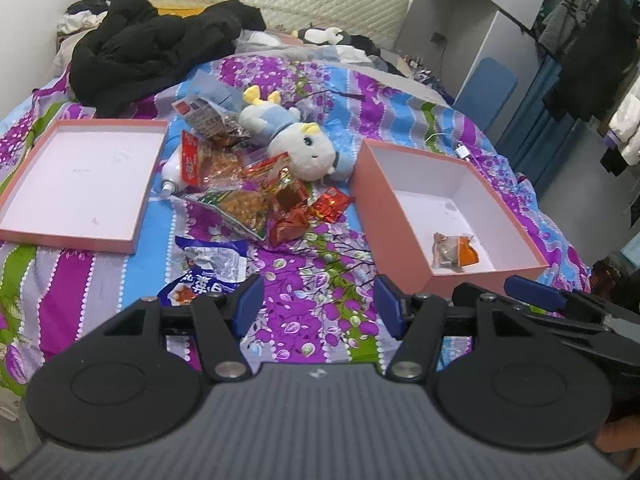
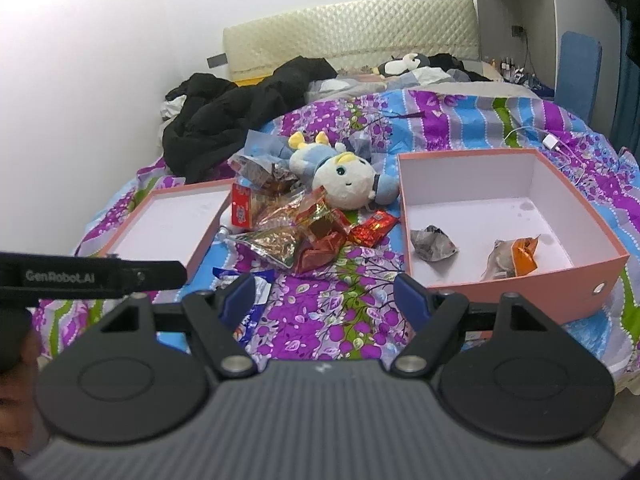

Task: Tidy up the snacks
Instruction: 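Withdraw both tools from the box back toward the snack pile, then grasp the blue noodle packet with the left tool while the right tool grasps the red wrapped snack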

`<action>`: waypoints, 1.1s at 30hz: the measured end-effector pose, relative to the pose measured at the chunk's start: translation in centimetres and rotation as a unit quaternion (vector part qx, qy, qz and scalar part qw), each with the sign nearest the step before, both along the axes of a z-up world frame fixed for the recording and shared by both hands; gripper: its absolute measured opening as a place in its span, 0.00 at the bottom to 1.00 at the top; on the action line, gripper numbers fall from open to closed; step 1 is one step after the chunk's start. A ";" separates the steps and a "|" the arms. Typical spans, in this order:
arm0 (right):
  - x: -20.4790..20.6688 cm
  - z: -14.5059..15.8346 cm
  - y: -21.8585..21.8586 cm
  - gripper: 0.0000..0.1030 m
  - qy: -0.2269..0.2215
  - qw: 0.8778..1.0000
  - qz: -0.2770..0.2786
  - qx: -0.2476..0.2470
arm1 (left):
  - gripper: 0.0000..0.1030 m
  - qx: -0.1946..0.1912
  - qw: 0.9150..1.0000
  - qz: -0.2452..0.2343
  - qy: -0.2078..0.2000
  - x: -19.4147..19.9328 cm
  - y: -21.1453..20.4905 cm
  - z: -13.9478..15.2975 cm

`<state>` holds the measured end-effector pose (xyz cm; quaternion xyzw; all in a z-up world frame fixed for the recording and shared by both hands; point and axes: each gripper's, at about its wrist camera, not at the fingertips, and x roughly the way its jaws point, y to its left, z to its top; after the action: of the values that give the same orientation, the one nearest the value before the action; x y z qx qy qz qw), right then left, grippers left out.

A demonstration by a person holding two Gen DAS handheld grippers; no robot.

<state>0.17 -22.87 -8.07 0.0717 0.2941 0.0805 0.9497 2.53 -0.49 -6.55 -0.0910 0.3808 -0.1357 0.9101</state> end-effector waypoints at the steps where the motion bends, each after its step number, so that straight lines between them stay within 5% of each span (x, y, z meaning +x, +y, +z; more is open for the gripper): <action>1: 0.3 -0.2 0.0 0.75 0.004 1.000 0.001 0.001 | 0.64 0.001 1.000 0.002 0.003 0.3 0.1 -0.2; 21: 8.3 -4.1 2.0 0.75 0.061 0.998 0.022 -0.013 | 0.64 0.010 0.997 0.046 0.059 9.6 2.9 -5.6; 33: 14.9 -6.9 4.6 0.74 0.072 0.995 0.059 -0.034 | 0.73 0.029 0.988 0.078 0.132 15.5 5.8 -13.5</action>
<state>15.12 -18.27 -14.97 0.0275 0.3679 0.1215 0.9215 18.01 5.32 -20.06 -0.1105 0.4934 -0.0402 0.8618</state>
